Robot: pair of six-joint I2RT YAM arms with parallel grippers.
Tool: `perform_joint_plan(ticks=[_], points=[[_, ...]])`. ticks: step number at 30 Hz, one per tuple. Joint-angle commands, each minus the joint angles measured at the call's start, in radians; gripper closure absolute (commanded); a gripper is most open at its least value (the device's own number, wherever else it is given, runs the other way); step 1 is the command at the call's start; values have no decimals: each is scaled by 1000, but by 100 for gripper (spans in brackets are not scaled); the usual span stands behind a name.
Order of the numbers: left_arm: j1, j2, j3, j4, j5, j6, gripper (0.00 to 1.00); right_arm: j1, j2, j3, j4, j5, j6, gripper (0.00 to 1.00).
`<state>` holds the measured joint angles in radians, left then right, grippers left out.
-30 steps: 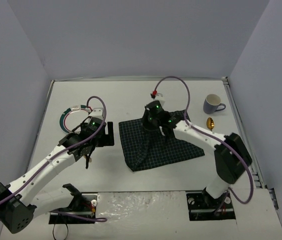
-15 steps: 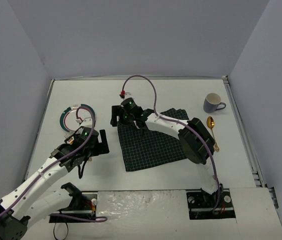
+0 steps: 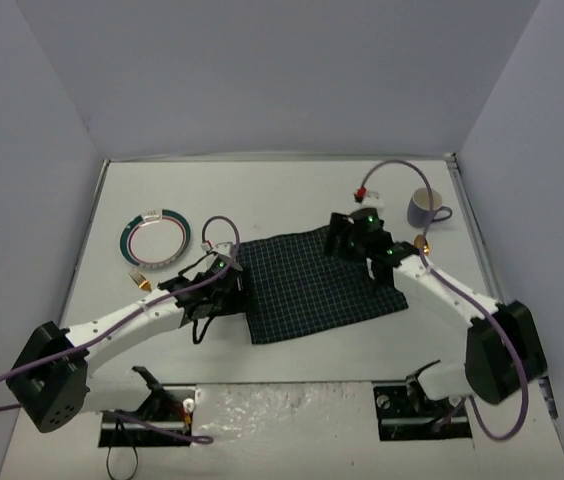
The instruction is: Set the dinner table for one person
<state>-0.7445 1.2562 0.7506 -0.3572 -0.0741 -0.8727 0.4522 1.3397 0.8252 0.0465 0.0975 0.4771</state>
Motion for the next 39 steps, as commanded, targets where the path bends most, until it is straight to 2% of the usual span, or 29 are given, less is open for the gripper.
perform_joint_plan(ticks=[1,5,10,16,20,23,26,30,33,39], points=[[-17,131,125,206,2,-58,38,-133,-125,-147,-16,-52,21,29],[-19,297,211,228,14,-54,44,-210,-139,-225,-13,-87,26,33],[6,436,273,198,-26,-47,53,-219,-86,-249,36,-130,30,39],[140,526,253,162,-6,-47,56,-202,76,-256,170,-218,71,44],[234,538,257,116,-33,3,57,-122,170,-233,240,-231,121,46],[310,540,270,94,-38,35,57,-29,234,-196,280,-233,155,46],[341,531,294,82,-38,76,57,-21,246,-155,280,-219,152,46],[344,513,339,83,-38,168,57,-26,190,-5,206,-178,18,47],[344,505,371,85,-37,227,56,-47,167,101,198,-203,-69,47],[346,513,383,100,-30,286,56,-107,306,313,201,-270,-188,50]])
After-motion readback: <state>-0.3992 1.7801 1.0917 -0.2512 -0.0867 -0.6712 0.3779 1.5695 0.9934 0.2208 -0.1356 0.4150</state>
